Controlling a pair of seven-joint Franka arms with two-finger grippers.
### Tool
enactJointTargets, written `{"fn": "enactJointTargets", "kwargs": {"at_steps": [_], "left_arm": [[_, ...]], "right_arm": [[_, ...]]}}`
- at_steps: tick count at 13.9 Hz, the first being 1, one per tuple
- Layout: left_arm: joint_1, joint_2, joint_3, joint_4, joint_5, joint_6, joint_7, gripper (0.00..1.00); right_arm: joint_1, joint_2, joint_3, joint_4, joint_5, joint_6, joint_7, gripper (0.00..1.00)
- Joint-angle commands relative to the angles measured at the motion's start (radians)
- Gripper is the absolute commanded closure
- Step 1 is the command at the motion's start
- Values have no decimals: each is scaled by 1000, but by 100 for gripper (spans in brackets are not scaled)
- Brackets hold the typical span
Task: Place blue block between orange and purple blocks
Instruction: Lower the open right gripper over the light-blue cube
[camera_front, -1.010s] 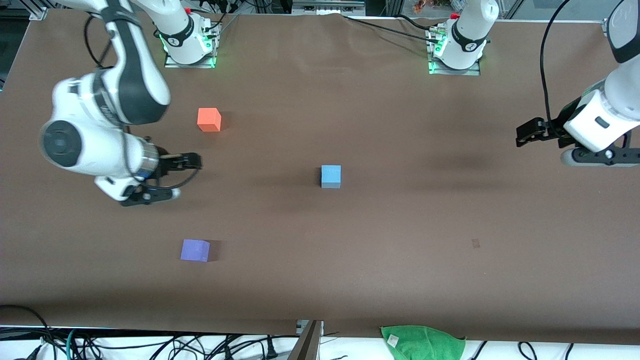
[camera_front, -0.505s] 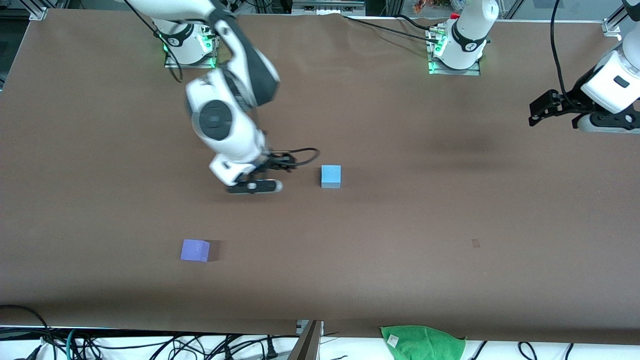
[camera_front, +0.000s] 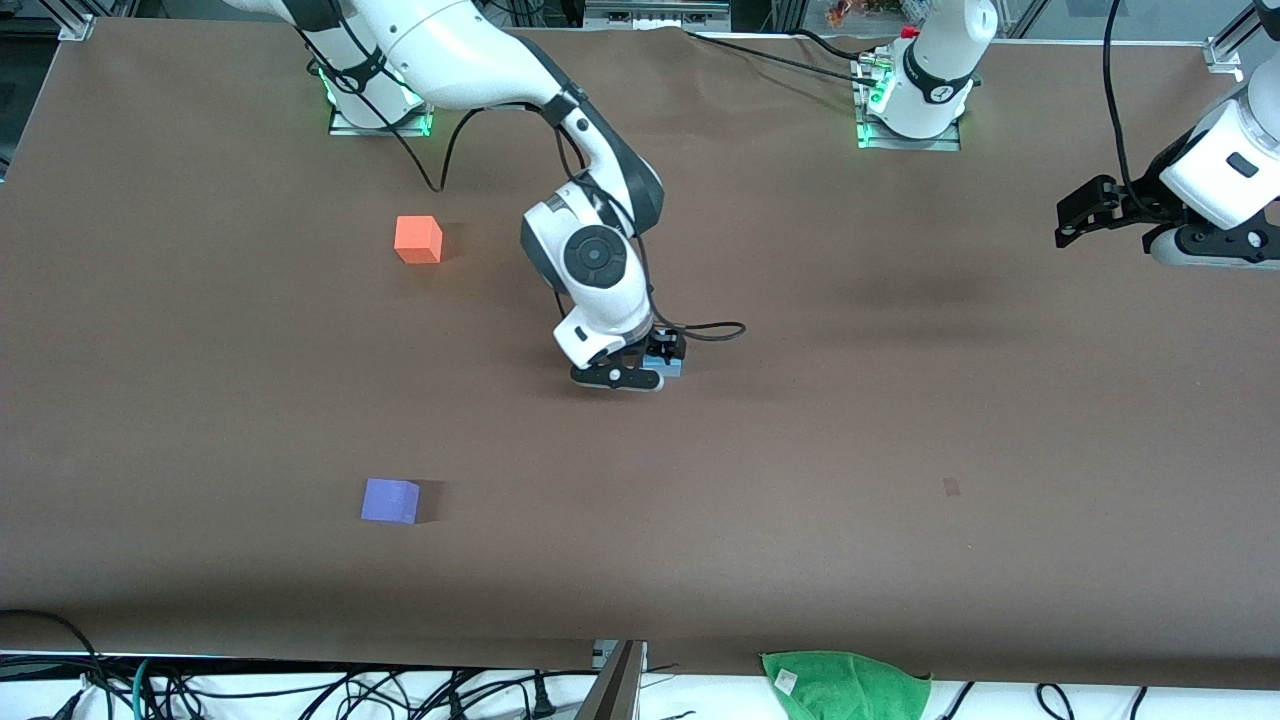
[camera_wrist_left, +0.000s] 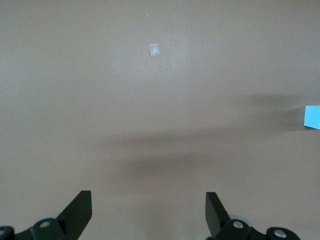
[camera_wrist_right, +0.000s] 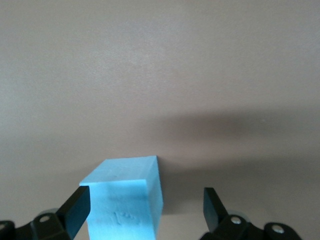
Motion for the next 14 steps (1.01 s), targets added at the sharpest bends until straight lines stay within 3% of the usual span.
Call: {"fn": "enactJointTargets", "kwargs": {"at_steps": [1, 9, 10, 13, 14], "left_arm": [[4, 16, -3, 36, 6, -25, 20, 0], [5, 16, -2, 35, 4, -27, 15, 0], [7, 16, -2, 35, 4, -30, 15, 0], [10, 16, 0, 35, 4, -39, 15, 0], [10, 16, 0, 35, 4, -39, 15, 0]], "right_arm": [[37, 35, -13, 33, -44, 24, 76, 1], [69, 70, -16, 33, -75, 56, 86, 1], [67, 70, -16, 33, -75, 56, 83, 9], [66, 73, -18, 33, -76, 75, 66, 52], [63, 72, -18, 33, -91, 73, 50, 71]]}}
